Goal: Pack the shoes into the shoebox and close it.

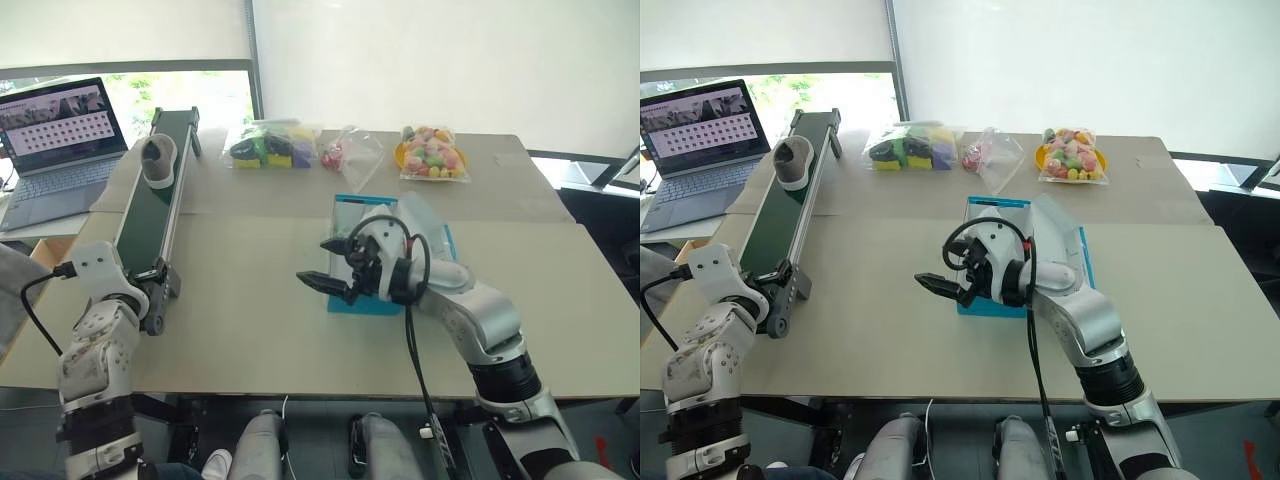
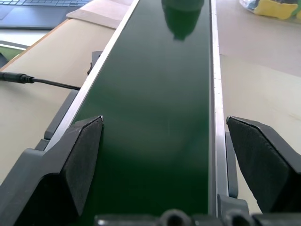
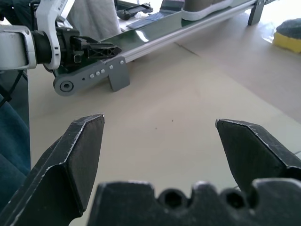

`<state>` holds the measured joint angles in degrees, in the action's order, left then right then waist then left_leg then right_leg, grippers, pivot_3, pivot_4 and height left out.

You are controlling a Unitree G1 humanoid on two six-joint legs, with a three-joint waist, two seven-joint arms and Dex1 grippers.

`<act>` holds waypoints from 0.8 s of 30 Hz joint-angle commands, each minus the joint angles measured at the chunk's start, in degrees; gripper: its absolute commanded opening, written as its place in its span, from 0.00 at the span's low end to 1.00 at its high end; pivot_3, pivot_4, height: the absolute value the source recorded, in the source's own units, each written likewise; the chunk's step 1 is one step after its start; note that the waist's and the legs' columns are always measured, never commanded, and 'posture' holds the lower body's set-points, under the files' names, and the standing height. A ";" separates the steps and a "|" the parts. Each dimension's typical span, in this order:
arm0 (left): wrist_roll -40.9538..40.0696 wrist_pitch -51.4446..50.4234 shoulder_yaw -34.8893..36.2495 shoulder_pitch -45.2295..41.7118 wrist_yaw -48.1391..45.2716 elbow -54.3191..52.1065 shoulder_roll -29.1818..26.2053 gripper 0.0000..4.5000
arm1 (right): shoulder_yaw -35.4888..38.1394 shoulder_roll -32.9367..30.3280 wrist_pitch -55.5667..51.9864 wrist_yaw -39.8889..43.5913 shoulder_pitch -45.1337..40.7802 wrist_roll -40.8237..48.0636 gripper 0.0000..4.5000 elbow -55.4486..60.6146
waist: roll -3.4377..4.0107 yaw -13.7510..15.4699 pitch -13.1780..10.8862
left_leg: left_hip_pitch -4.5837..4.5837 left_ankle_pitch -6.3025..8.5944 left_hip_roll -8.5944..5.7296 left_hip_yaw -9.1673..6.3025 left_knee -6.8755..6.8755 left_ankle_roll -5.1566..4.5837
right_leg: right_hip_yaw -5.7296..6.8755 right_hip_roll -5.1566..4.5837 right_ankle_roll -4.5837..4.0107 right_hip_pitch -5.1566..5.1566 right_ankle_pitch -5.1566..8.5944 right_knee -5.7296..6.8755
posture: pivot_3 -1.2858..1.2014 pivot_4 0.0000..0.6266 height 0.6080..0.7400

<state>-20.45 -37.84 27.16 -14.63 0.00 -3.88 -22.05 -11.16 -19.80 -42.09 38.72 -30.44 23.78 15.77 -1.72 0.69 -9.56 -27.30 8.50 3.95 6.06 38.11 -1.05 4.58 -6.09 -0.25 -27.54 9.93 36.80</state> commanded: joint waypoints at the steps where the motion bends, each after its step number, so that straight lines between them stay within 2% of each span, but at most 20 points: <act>1: -0.20 -0.27 0.43 -0.82 0.37 -1.97 -0.13 1.00 | 1.33 -0.17 0.21 -0.38 -0.64 0.57 0.99 1.87 | -0.01 -0.01 0.00 | 0.01 0.00 0.00 0.00 0.00 0.00 | 0.03 0.00 0.00 0.02 0.00 0.00 | 0.52 0.24 0.55; 24: -0.17 0.03 0.91 0.26 0.96 -1.99 0.61 1.00 | 1.77 1.39 0.40 -1.40 -1.50 1.06 0.99 1.57 | -0.01 0.00 0.00 | 0.00 0.00 0.00 -0.02 0.00 0.00 | 0.06 -0.01 -0.01 0.01 0.01 -0.01 | 0.52 0.24 0.55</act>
<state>-20.44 -37.86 27.41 -14.63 1.01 -4.29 -21.34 -10.69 -18.67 -42.09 37.33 -30.66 23.79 15.64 -1.73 0.70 -9.56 -27.29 8.50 3.95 6.04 38.11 -1.05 4.65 -6.11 -0.26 -27.53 9.94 36.79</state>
